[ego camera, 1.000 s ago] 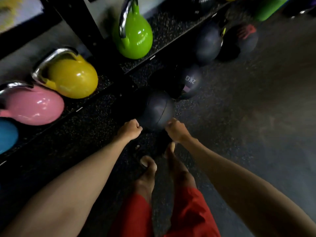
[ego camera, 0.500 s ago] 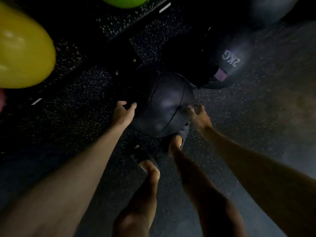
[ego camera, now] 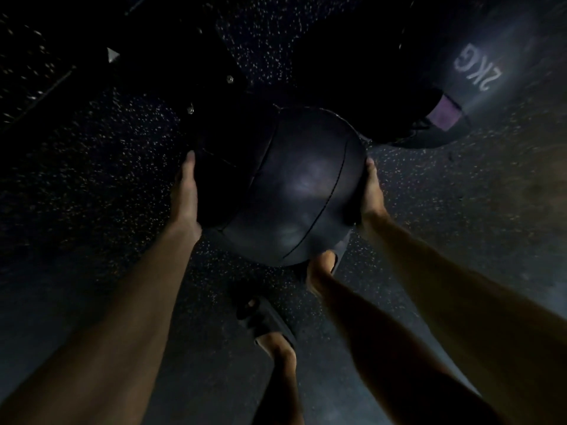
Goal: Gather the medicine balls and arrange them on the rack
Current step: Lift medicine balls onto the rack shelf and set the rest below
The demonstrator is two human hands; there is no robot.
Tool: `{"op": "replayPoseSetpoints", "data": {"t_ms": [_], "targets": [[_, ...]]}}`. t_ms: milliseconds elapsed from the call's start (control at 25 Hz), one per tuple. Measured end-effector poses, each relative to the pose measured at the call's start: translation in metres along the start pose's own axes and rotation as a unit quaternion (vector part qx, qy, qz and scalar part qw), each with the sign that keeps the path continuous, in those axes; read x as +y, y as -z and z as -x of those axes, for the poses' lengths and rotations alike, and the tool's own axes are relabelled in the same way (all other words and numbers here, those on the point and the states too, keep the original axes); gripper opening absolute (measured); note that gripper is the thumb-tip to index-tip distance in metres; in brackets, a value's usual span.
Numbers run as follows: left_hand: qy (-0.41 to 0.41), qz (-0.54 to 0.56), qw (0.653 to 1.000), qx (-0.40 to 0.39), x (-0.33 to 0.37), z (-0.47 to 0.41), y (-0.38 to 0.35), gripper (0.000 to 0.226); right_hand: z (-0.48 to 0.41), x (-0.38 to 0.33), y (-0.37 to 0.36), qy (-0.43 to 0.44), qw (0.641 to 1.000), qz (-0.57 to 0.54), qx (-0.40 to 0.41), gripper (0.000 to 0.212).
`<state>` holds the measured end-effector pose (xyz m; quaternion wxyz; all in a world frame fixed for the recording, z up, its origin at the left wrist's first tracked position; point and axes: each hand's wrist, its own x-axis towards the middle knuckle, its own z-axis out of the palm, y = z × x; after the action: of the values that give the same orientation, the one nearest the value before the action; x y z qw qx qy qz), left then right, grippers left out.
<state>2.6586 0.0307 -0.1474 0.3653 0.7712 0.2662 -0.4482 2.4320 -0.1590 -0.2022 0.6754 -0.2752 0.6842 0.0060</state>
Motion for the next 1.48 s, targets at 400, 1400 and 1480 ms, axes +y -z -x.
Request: {"op": "replayPoseSetpoints", "data": {"t_ms": [400, 1400, 1480], "targets": [[-0.042, 0.095, 0.993, -0.061, -0.026, 0.173, 0.068, 0.079, 0.205, -0.043, 0.042, 0.162, 0.981, 0.08, 0.075, 0.066], [-0.434, 0.325, 0.839, -0.054, 0.084, 0.694, 0.366, 0.056, 0.811, -0.175, 0.039, 0.548, 0.835, 0.033, -0.029, 0.067], [-0.442, 0.356, 0.823, -0.028, 0.081, 0.717, 0.385, 0.059, 0.837, -0.184, 0.028, 0.575, 0.815, 0.04, -0.058, 0.066]]}}
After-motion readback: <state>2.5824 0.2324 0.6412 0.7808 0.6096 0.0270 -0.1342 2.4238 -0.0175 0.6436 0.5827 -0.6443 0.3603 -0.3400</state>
